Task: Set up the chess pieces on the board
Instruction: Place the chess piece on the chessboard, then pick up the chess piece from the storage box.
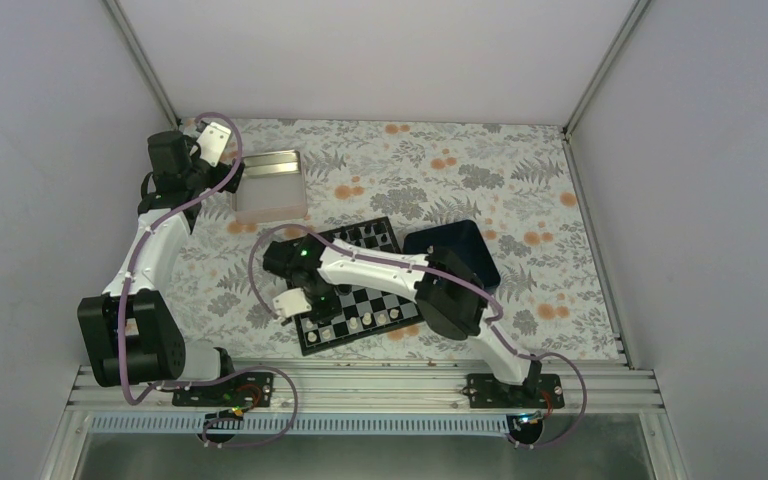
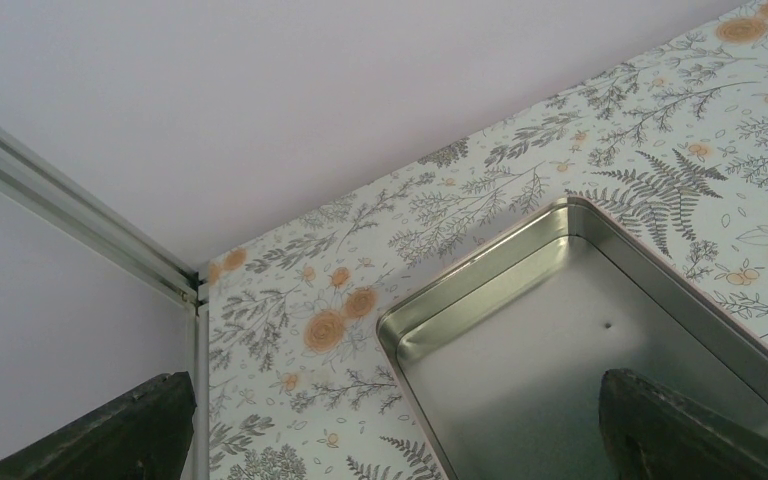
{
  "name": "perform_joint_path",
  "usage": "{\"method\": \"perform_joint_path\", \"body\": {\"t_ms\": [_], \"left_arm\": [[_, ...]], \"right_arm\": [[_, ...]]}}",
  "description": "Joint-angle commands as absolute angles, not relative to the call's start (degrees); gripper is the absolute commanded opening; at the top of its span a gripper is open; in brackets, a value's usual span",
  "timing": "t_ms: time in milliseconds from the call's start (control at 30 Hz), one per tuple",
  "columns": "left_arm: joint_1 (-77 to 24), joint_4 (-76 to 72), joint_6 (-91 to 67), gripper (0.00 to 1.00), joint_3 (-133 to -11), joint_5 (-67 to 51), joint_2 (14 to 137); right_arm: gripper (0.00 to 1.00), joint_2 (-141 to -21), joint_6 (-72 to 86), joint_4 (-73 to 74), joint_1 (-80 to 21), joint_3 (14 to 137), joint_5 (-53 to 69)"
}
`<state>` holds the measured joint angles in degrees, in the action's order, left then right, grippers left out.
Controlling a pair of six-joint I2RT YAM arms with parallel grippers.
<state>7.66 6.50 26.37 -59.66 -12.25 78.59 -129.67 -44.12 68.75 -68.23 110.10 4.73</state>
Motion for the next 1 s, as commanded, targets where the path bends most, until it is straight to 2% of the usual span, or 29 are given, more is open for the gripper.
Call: {"method": "perform_joint_path", "body": {"t_ms": [0, 433, 700, 967], "left_arm": [[8.0, 5.99, 26.09, 1.0, -59.35, -12.59, 77.03], [8.09, 5.87, 26.1, 1.0, -59.7, -12.68, 77.54], [8.07, 5.97, 26.21, 1.0, -59.68, -12.34, 78.18], [8.09, 6.13, 26.19, 1.0, -59.83, -12.17, 78.57]], "right_arm": [[0.22, -124.58, -42.57, 68.92, -64.86, 109.31, 2.36], [0.27, -107.58, -40.92, 66.29, -40.77, 97.47, 0.73], [0.28, -107.78, -42.7, 62.15, -28.29, 87.61, 1.7], [0.28, -110.77, -43.63, 58.93, -23.98, 85.1, 2.81]]}}
